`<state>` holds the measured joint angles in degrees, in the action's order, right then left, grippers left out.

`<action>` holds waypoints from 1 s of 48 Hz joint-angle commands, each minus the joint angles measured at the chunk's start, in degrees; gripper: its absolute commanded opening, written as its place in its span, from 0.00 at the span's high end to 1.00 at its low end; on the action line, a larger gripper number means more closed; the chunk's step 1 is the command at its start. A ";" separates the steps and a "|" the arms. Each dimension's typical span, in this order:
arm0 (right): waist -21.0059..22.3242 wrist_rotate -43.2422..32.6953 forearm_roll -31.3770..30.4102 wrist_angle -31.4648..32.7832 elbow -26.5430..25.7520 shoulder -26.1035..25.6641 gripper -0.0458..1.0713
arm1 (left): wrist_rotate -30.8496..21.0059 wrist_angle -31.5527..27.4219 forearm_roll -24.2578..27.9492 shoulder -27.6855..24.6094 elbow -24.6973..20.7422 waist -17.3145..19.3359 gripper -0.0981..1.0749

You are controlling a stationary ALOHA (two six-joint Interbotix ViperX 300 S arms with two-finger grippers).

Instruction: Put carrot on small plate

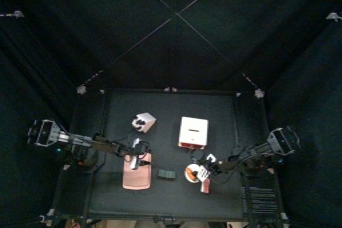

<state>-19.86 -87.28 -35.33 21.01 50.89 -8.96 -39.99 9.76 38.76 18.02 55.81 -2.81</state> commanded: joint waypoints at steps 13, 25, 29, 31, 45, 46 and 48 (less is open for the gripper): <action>0.18 0.09 -0.09 0.00 -1.05 -1.85 0.07 | 0.18 0.44 0.00 0.09 -0.62 0.09 0.17; 0.18 0.09 -0.09 0.00 -0.88 -2.29 0.07 | 0.18 0.44 0.00 0.09 -0.62 0.00 0.17; 0.18 0.09 -0.09 0.18 -0.79 -2.29 0.07 | 0.18 0.35 0.00 0.09 -0.62 0.00 0.17; 0.18 0.09 -0.09 0.18 -0.88 -2.29 0.07 | 0.09 0.35 0.00 0.09 -0.62 0.00 0.17; 0.26 0.09 -0.70 0.18 -0.97 -2.55 0.07 | 0.09 0.44 0.00 0.09 -0.53 0.00 0.17; 0.26 0.09 -0.70 0.18 -1.05 -2.55 0.07 | 0.09 0.35 0.00 0.09 -0.62 0.00 0.17; 0.18 0.09 -0.70 0.18 -1.05 -2.55 0.07 | 0.09 0.35 0.00 0.09 -0.62 0.09 0.17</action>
<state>-19.69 -87.36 -35.86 21.36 50.89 -9.93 -39.90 9.76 38.85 18.02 55.81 -2.81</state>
